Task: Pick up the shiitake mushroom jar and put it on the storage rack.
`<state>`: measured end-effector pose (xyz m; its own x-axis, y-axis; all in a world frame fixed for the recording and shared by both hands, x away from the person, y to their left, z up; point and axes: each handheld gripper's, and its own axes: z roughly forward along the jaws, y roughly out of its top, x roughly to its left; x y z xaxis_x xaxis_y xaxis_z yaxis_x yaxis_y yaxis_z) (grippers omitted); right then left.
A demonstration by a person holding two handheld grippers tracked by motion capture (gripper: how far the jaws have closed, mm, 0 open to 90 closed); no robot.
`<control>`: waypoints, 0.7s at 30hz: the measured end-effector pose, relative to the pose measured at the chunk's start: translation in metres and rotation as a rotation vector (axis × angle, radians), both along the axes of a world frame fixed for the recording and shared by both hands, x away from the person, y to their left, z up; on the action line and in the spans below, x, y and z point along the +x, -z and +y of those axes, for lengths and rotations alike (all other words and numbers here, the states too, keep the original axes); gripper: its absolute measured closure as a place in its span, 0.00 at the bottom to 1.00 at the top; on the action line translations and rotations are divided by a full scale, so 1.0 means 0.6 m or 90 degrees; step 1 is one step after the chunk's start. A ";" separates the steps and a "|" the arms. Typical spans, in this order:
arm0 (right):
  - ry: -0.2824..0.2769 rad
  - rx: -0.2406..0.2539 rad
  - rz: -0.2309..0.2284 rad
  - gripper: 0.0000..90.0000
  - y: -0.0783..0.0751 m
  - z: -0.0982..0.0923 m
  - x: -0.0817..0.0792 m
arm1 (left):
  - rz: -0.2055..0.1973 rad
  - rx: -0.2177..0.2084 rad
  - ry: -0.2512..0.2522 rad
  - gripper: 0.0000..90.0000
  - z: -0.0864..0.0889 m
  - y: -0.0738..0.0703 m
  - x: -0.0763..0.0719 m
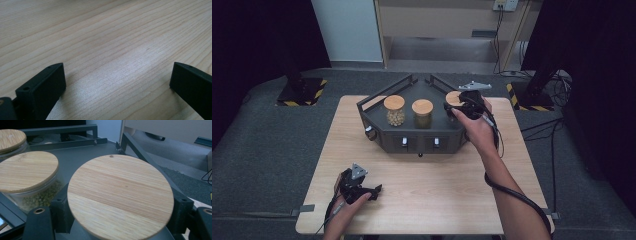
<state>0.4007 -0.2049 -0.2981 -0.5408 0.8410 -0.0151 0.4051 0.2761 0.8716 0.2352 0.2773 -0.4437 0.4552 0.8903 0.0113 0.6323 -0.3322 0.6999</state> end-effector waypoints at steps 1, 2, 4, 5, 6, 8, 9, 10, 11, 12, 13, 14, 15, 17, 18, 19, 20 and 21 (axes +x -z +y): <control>0.001 0.002 0.000 0.28 0.001 0.000 0.000 | 0.000 0.000 0.000 0.00 0.000 0.000 0.000; 0.000 0.001 0.002 0.28 0.002 0.000 0.000 | 0.000 0.000 0.000 0.00 0.000 0.000 0.000; 0.001 0.003 0.004 0.28 0.004 -0.001 0.000 | 0.000 -0.001 0.000 0.00 0.000 0.000 0.000; 0.000 0.002 0.005 0.28 0.005 -0.001 0.001 | 0.000 -0.001 0.000 0.00 0.000 0.000 0.000; 0.000 0.001 0.007 0.28 0.007 0.000 0.001 | 0.000 -0.001 0.000 0.00 0.000 0.000 0.000; -0.001 0.003 0.008 0.28 0.010 0.001 0.001 | 0.000 -0.001 0.000 0.00 0.000 0.000 0.000; -0.002 0.002 0.009 0.28 0.010 0.001 0.001 | 0.000 -0.001 0.000 0.00 0.000 0.000 0.000; -0.002 0.003 0.009 0.28 0.011 0.002 0.001 | 0.000 -0.001 0.000 0.00 0.000 0.000 0.000; -0.003 0.002 0.010 0.28 0.013 0.003 0.001 | 0.000 -0.001 0.000 0.00 0.000 0.000 0.000; -0.004 0.001 0.011 0.28 0.014 0.004 0.001 | 0.000 -0.001 0.000 0.00 0.000 0.000 0.000; -0.005 0.002 0.012 0.28 0.015 0.004 0.001 | 0.000 -0.001 0.000 0.00 0.000 0.000 0.000; -0.005 0.002 0.013 0.28 0.016 0.005 0.002 | 0.000 -0.001 0.000 0.00 0.000 0.000 0.000; -0.005 0.003 0.014 0.28 0.018 0.006 0.002 | 0.000 -0.001 -0.001 0.00 0.000 0.000 0.000; -0.005 0.003 0.015 0.28 0.020 0.008 0.002 | 0.000 -0.001 0.000 0.00 0.000 0.000 0.000; -0.005 0.003 0.016 0.28 0.022 0.008 0.003 | 0.000 -0.001 0.000 0.00 0.000 0.000 0.000; -0.004 0.004 0.016 0.28 0.023 0.008 0.004 | 0.000 -0.001 0.000 0.00 0.000 0.000 0.000; -0.004 0.005 0.018 0.28 0.024 0.007 0.004 | 0.000 -0.001 0.000 0.00 0.000 0.000 0.000; -0.003 0.008 0.019 0.28 0.026 0.007 0.005 | 0.000 -0.001 0.000 0.00 0.000 0.000 0.000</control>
<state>0.4037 -0.2007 -0.3135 -0.5454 0.8381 0.0122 0.4299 0.2672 0.8624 0.2352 0.2772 -0.4437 0.4547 0.8906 0.0101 0.6329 -0.3311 0.6999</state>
